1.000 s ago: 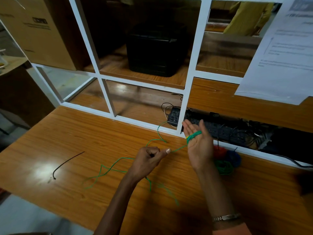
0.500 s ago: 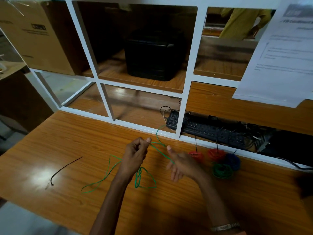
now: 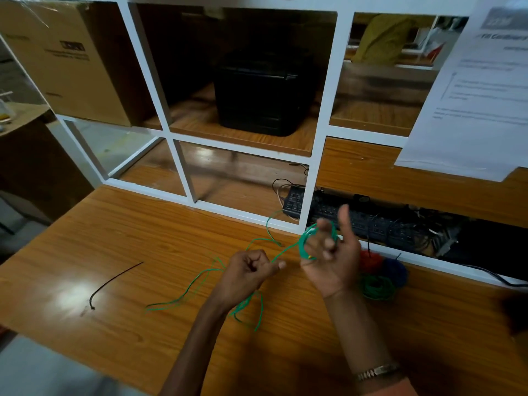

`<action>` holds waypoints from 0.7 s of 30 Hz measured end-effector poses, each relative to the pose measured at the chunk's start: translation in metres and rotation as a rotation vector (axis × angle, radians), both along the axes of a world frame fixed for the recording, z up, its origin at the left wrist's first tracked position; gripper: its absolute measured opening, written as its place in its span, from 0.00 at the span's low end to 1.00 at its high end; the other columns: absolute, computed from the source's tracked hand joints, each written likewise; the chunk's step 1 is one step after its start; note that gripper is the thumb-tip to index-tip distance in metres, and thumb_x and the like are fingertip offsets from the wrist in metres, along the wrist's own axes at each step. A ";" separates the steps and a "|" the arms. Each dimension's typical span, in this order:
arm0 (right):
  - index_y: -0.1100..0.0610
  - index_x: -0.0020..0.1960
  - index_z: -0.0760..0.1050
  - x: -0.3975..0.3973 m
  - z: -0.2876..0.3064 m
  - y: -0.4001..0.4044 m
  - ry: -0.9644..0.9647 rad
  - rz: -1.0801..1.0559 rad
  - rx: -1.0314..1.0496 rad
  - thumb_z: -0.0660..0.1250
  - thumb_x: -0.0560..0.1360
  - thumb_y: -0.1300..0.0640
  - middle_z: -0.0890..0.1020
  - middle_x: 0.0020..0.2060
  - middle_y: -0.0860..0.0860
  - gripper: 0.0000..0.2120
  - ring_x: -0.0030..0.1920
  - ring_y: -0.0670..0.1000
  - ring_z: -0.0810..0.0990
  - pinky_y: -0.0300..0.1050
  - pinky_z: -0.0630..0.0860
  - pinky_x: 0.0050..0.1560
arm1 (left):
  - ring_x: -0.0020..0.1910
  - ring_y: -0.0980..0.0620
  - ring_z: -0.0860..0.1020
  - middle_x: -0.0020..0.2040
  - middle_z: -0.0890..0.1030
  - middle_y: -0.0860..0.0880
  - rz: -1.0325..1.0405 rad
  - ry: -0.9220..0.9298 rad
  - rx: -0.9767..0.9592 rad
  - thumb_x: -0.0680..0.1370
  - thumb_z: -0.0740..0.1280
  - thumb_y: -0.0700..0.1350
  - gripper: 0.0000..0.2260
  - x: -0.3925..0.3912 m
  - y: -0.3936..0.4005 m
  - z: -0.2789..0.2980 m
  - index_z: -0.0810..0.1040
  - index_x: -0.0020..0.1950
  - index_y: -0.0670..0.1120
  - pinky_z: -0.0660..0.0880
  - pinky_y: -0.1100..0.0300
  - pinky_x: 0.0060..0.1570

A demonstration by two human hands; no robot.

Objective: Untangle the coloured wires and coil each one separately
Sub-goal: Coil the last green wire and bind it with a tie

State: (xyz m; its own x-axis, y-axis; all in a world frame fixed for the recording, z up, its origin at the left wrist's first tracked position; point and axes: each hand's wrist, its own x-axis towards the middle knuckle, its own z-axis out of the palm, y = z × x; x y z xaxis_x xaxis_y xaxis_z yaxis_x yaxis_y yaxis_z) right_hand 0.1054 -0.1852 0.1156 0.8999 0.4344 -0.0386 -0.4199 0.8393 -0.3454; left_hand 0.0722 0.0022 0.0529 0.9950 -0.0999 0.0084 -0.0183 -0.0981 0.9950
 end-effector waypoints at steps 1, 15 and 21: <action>0.63 0.45 0.86 0.003 0.000 -0.005 0.022 -0.094 0.031 0.60 0.82 0.37 0.79 0.25 0.50 0.31 0.22 0.44 0.76 0.33 0.72 0.25 | 0.28 0.54 0.62 0.27 0.66 0.52 -0.055 0.030 0.006 0.78 0.76 0.43 0.20 -0.002 -0.001 -0.001 0.70 0.32 0.50 0.60 0.61 0.29; 0.32 0.60 0.80 0.018 -0.006 -0.013 -0.220 -0.348 -1.029 0.69 0.76 0.39 0.70 0.76 0.49 0.12 0.71 0.47 0.74 0.50 0.68 0.74 | 0.22 0.60 0.62 0.33 0.69 0.49 -0.239 0.490 -0.516 0.79 0.69 0.52 0.10 -0.015 0.001 0.000 0.83 0.43 0.48 0.50 0.66 0.21; 0.58 0.80 0.59 0.020 -0.017 -0.024 -0.358 -0.019 -1.491 0.71 0.80 0.51 0.74 0.74 0.51 0.35 0.63 0.42 0.77 0.30 0.72 0.58 | 0.25 0.59 0.52 0.31 0.56 0.53 0.017 0.413 -0.994 0.85 0.59 0.58 0.22 -0.003 0.033 0.006 0.81 0.46 0.42 0.47 0.64 0.22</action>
